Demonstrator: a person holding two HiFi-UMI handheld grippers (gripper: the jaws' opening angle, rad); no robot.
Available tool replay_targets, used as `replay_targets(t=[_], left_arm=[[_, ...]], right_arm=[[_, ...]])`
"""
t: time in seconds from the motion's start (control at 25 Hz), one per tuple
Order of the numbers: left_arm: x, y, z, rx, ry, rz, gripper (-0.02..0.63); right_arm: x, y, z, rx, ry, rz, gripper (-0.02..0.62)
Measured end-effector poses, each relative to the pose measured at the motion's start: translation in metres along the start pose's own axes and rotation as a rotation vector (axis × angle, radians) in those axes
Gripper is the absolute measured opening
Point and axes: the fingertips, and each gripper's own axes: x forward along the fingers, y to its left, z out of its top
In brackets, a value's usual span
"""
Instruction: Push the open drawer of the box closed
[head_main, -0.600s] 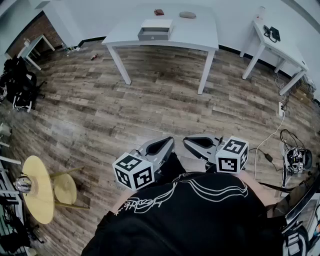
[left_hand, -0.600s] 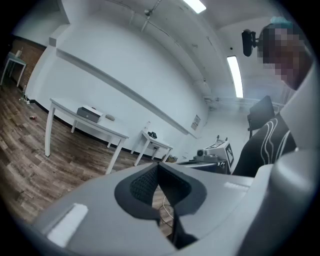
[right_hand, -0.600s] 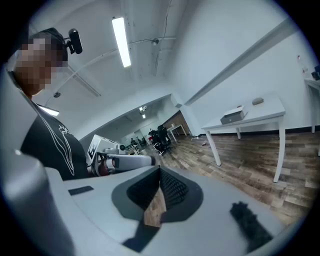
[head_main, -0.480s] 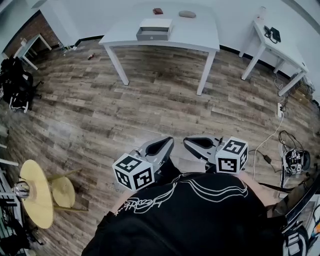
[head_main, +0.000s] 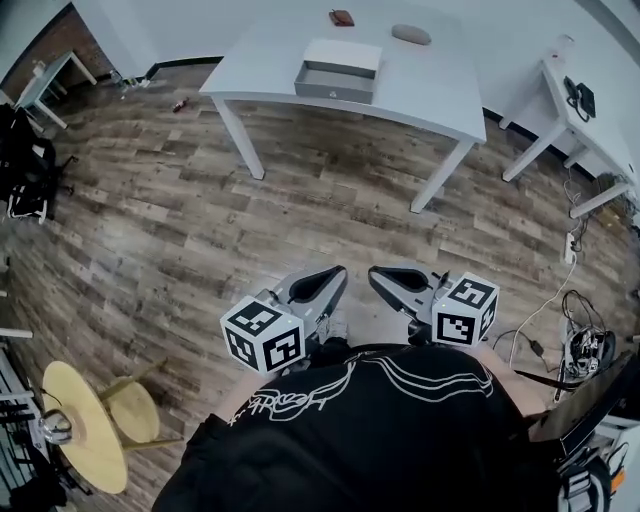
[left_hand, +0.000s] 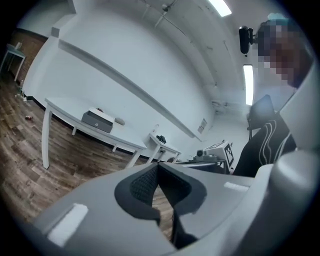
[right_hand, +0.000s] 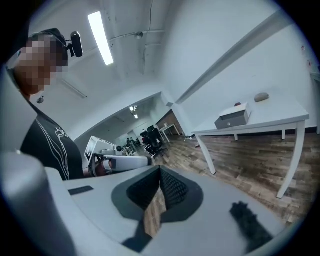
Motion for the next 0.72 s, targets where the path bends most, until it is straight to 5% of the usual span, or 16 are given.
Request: replay_targets(t=[0.32,0.72], left_arm=[[0.052,0.074,0.081,0.082,0.043,-0.075,0.008],[0.113,0.106,0.108,0.098,0.082,-0.127,0.008]], right_arm=[[0.056,-0.073,0.083,-0.006,-0.092,-0.058,0.008],[0.052,-0.142,0.097,0.052,-0.137,-0.128,0.008]])
